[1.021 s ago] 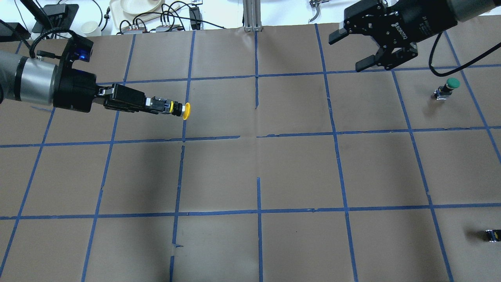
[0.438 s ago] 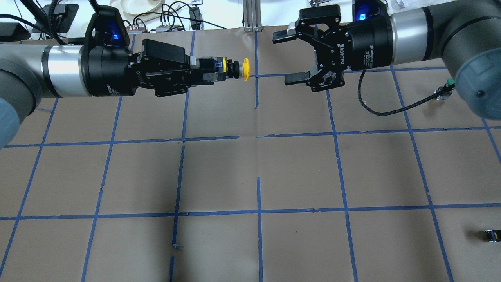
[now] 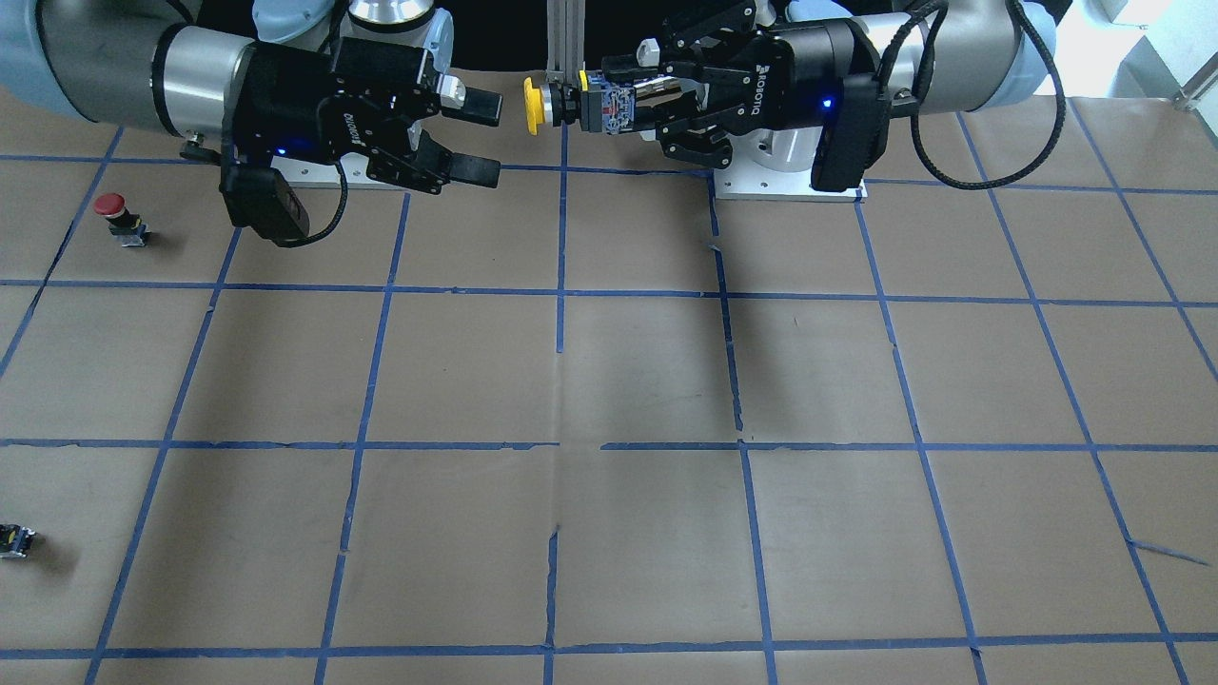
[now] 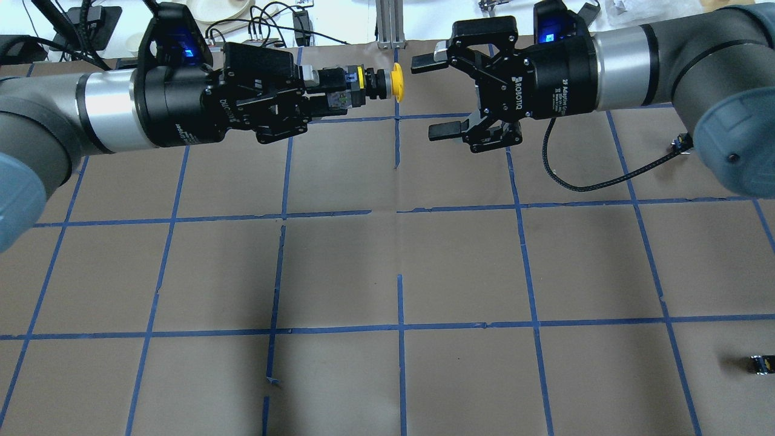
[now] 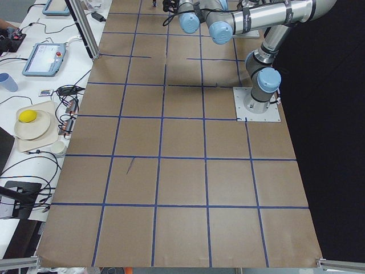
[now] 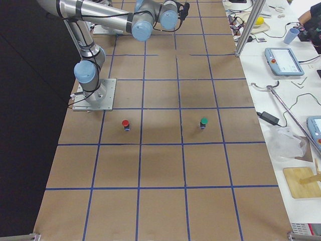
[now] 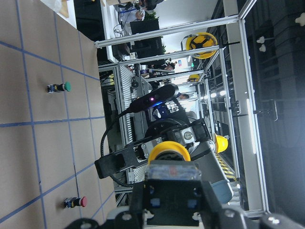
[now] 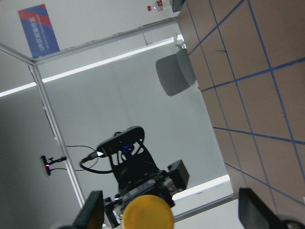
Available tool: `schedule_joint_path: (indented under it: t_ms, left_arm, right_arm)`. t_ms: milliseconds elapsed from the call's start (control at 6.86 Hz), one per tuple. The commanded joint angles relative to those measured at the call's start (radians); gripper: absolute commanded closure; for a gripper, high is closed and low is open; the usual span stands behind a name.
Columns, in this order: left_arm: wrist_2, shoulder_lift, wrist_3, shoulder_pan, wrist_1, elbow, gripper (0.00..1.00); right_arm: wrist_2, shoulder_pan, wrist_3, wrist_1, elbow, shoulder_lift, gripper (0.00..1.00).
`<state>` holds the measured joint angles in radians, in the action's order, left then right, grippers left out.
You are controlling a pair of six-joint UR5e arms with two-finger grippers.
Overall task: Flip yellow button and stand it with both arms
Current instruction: 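Grasp the yellow button's cap with the right gripper from the left gripper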
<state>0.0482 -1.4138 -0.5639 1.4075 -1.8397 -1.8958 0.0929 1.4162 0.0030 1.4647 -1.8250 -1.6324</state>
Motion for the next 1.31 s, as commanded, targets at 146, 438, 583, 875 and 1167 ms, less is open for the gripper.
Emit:
schedule_joint_path:
  t_ms: [146, 438, 583, 875, 1167]
  left_arm:
    - [0.001, 0.006, -0.001, 0.001, 0.002, 0.000, 0.99]
    - [-0.005, 0.010, 0.001, 0.002, 0.007, 0.000, 0.99]
    - [-0.004, 0.015, -0.001, 0.002, 0.008, 0.000, 0.99]
    - [-0.005, 0.018, -0.001, 0.002, 0.008, 0.000, 0.99]
    - [-0.004, 0.022, 0.001, 0.002, 0.008, 0.004, 0.99]
  right_arm:
    - [-0.047, -0.011, 0.035, -0.007, -0.003, -0.018, 0.00]
    - [0.005, 0.071, 0.041, -0.001, -0.001, -0.009, 0.02]
    - [0.004, 0.099, 0.055, 0.003, 0.006, -0.006, 0.03]
    - [-0.004, 0.101, 0.057, 0.009, 0.019, -0.007, 0.10]
    - [0.001, 0.098, 0.054, 0.009, 0.021, -0.004, 0.54]
